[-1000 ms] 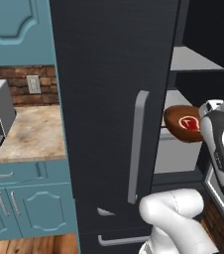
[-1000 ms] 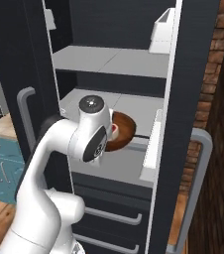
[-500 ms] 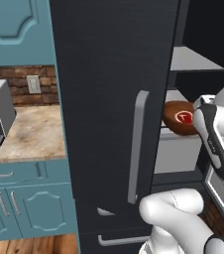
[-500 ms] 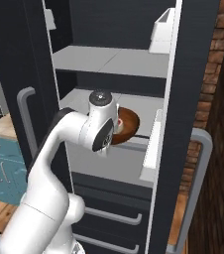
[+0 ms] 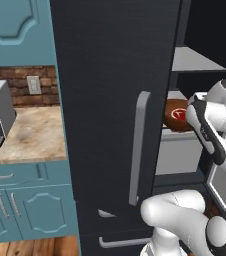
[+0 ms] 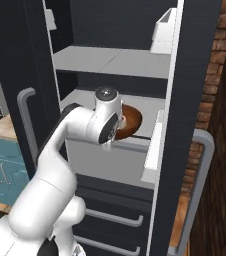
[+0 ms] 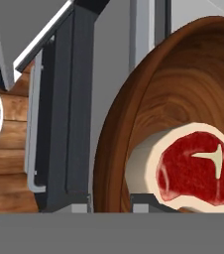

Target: Place one of the steaks on the plate and the other in the bowl. Then place the bowl in the fridge.

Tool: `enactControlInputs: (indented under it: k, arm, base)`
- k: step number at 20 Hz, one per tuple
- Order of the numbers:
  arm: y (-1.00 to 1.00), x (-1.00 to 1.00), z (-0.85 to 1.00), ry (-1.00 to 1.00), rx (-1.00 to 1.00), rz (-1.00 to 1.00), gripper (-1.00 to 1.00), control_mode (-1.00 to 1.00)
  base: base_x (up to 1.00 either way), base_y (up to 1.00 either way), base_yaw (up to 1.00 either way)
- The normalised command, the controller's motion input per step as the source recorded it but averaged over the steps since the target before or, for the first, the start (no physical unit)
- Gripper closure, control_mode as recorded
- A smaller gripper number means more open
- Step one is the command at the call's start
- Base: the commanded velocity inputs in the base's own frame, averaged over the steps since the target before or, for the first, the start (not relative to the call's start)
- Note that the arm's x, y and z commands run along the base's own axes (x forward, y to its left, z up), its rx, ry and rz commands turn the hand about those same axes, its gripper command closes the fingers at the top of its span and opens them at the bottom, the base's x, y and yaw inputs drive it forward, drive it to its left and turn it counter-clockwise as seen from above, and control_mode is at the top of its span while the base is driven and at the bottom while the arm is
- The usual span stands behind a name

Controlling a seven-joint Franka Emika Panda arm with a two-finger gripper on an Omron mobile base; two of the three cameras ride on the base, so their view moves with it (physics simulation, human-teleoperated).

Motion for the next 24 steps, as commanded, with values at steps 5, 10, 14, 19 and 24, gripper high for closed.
enactControlInputs:
  k: [5, 10, 14, 19, 24]
  arm:
    - [0.00, 0.49, -0.08, 0.00, 0.00, 0.00, 1.00, -1.00]
    - [-0.02, 0.51, -0.11, 0.00, 0.00, 0.00, 1.00, -1.00]
    - [-0.10, 0.48, -0.10, 0.00, 0.00, 0.00, 1.00, -1.00]
    - [-0.12, 0.50, -0.09, 0.00, 0.00, 0.00, 1.00, -1.00]
    - [-0.11, 0.52, -0.10, 0.00, 0.00, 0.00, 1.00, -1.00]
  base:
    - [0.00, 0.00, 0.00]
    - [0.00, 0.00, 0.00]
    - [0.00, 0.00, 0.00]
    - [0.00, 0.00, 0.00]
    - [0.00, 0.00, 0.00]
